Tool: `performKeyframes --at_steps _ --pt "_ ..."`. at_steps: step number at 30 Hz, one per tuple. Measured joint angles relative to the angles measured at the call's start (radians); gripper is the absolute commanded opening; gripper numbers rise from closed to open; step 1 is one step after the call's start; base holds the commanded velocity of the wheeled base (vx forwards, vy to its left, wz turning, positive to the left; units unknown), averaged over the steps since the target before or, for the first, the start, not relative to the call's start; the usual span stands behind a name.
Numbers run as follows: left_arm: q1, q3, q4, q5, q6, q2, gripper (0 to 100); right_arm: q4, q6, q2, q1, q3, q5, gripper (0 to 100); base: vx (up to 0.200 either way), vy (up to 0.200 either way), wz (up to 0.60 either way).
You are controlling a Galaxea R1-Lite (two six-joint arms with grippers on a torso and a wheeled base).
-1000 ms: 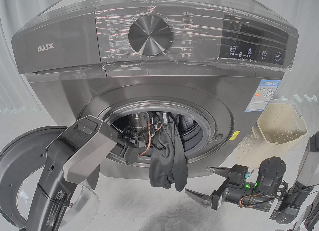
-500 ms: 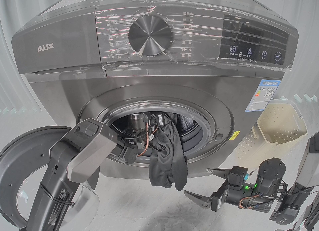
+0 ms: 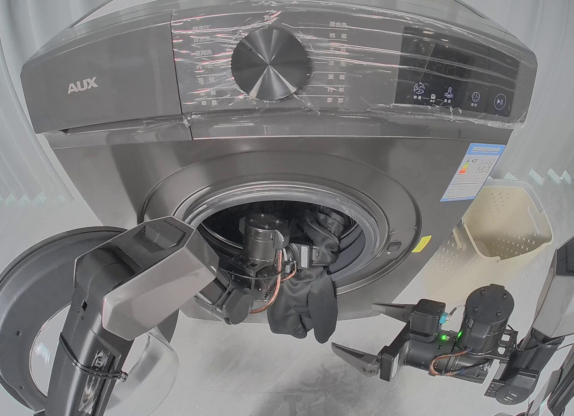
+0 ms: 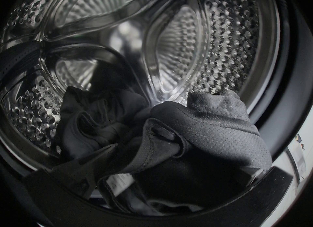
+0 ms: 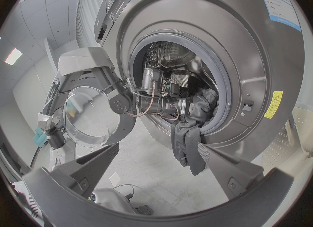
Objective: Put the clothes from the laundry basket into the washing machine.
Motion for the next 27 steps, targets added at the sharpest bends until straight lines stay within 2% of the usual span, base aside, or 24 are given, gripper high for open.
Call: performKeyframes --at_steps 4,13,14,23,27 --pt "-0.031 0.038 0.002 -0.028 0.000 -0.020 100 0.000 0.000 0.000 0.000 0.000 0.000 100 0.000 0.000 0.00" --pt "-0.034 0.025 0.007 -0.029 0.009 0.004 100 0.000 0.000 0.000 0.006 0.000 0.000 100 0.000 0.000 0.00" --pt "-0.030 0.020 0.006 -0.029 0.009 0.012 0 0.000 0.000 0.000 0.007 0.000 0.000 100 0.000 0.000 0.00" --pt "-0.001 -0.030 0.002 -0.017 0.003 0.047 0 0.000 0.000 0.001 0.012 -0.001 0.000 100 0.000 0.000 0.00" --pt "0.018 -0.099 -0.009 0.004 -0.012 0.051 0 0.000 0.000 0.004 0.013 -0.002 0.000 100 0.000 0.000 0.00"
